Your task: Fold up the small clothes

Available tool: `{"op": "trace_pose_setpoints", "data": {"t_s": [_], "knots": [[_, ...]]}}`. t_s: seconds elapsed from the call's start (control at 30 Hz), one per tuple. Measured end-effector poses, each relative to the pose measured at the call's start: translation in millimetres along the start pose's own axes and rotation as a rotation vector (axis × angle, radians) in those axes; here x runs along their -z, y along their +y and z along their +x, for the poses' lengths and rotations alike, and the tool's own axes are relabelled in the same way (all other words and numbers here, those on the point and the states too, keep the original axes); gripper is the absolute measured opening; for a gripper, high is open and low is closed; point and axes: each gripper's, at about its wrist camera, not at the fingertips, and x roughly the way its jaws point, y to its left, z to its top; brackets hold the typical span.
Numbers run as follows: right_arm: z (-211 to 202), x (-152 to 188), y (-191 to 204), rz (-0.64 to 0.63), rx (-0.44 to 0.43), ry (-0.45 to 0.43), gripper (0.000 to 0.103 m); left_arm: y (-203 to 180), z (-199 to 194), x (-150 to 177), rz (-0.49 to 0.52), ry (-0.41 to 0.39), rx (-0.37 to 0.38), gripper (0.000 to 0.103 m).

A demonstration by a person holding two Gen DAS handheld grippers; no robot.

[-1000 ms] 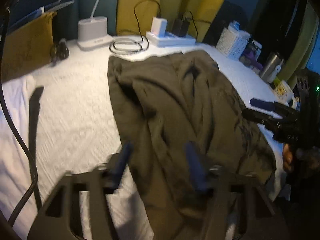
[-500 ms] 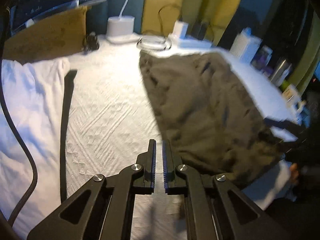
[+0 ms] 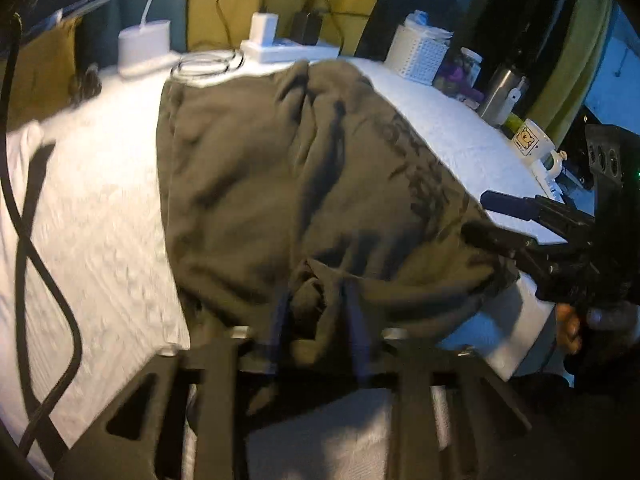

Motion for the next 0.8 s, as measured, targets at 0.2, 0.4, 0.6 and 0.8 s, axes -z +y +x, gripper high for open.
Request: {"op": "trace_pose_setpoints", "data": {"t_s": [0.2,0.4,0.6,0.8], "knots": [[11,13,-12,0.024,0.022,0.040,0.078,-5,-21,19,0.007,-0.024,-0.040,0.012],[10,28,-12,-0.003,0.022,0.049,0.078,-5,-31,30,-0.007,0.000,-0.054,0.012],[1,37,-10,-0.025,0.014,0.054,0.078,-6,-41,34,-0.005,0.025,-0.054,0.012],[-11,32,-14,-0.010,0.007,0.030,0.078,-10,-57,19,0.014,-0.014,-0.118,0.013]]}}
